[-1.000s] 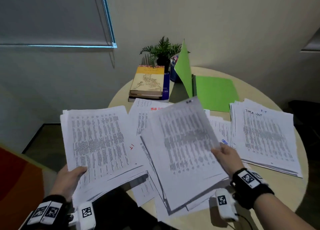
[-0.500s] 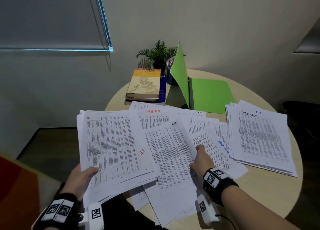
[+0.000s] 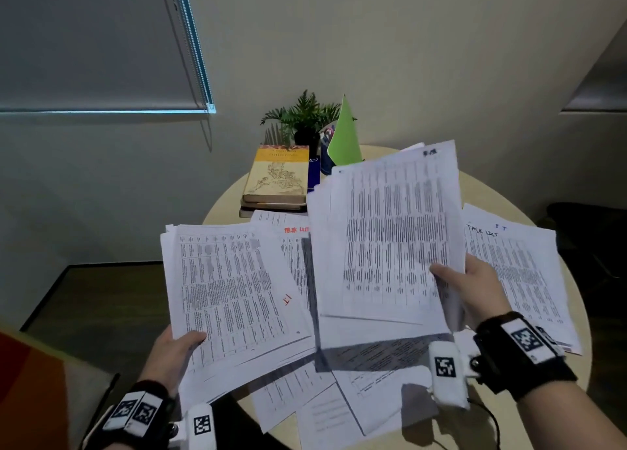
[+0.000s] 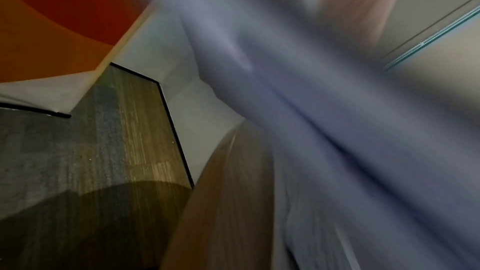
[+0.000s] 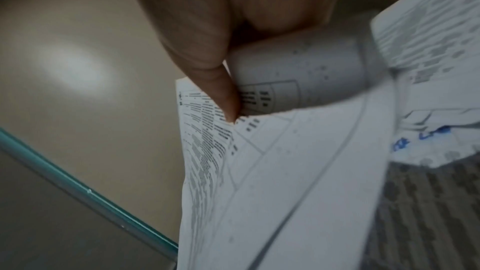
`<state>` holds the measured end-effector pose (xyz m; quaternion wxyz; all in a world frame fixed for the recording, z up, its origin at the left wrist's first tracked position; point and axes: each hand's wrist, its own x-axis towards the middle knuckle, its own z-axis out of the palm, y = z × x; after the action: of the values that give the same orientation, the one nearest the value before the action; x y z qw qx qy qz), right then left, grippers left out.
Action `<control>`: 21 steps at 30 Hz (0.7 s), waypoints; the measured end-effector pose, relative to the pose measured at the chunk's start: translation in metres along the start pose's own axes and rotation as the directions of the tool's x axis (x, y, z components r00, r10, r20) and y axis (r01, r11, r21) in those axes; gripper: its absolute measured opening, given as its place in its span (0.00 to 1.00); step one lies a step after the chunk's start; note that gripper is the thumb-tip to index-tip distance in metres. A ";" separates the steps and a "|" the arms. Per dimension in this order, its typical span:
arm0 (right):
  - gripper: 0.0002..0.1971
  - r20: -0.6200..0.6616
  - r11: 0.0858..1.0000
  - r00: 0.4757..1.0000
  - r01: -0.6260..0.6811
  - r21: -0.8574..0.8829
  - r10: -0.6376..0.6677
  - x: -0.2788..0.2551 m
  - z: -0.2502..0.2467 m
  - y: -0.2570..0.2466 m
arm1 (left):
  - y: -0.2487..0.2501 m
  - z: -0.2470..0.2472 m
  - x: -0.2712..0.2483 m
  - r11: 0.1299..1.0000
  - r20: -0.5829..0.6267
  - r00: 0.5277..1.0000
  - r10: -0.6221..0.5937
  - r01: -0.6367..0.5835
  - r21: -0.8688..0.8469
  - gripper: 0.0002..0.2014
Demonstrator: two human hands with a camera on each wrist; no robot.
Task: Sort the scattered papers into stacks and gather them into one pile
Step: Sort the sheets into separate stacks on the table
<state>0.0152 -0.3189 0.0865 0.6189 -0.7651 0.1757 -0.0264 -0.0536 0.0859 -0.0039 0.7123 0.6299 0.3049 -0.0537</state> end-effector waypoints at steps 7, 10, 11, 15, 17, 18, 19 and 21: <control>0.19 0.180 0.954 0.982 -0.110 0.280 0.060 -0.017 0.040 0.012 | -0.002 0.037 -0.005 0.997 0.131 0.991 0.000 0.009 -0.072 0.21; 0.19 0.274 0.989 0.961 -0.082 0.120 0.046 -0.028 0.059 0.032 | -0.005 0.054 -0.008 0.996 0.173 0.981 0.088 -0.082 -0.042 0.34; 0.18 0.305 0.990 0.950 -0.098 0.103 0.063 -0.030 0.062 0.036 | -0.005 0.058 -0.009 0.994 0.196 0.975 0.106 -0.099 -0.045 0.39; 0.18 0.409 0.988 0.905 -0.147 0.049 0.114 -0.027 0.060 0.042 | -0.003 0.071 -0.013 0.991 0.291 0.949 0.117 -0.091 -0.102 0.48; 0.18 0.494 0.985 0.858 -0.172 0.019 0.140 -0.027 0.059 0.043 | -0.001 0.076 -0.012 0.988 0.383 0.920 0.085 -0.029 -0.149 0.48; 0.19 0.515 0.984 0.844 -0.177 0.005 0.149 -0.027 0.059 0.044 | 0.000 0.079 -0.012 0.989 0.422 0.902 0.085 -0.023 -0.149 0.46; 0.21 0.511 0.985 0.847 -0.172 -0.004 0.150 -0.028 0.059 0.044 | 0.001 0.082 -0.013 0.992 0.436 0.896 0.083 -0.031 -0.124 0.42; 0.30 0.466 0.984 0.877 -0.166 0.063 0.118 -0.027 0.058 0.045 | 0.002 0.089 -0.011 0.995 0.426 0.900 0.089 -0.063 -0.075 0.30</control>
<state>-0.0061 -0.2646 0.0345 0.6810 -0.7023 0.0783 0.1922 -0.0297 0.0003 0.0051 0.7818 0.5928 0.1172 -0.1540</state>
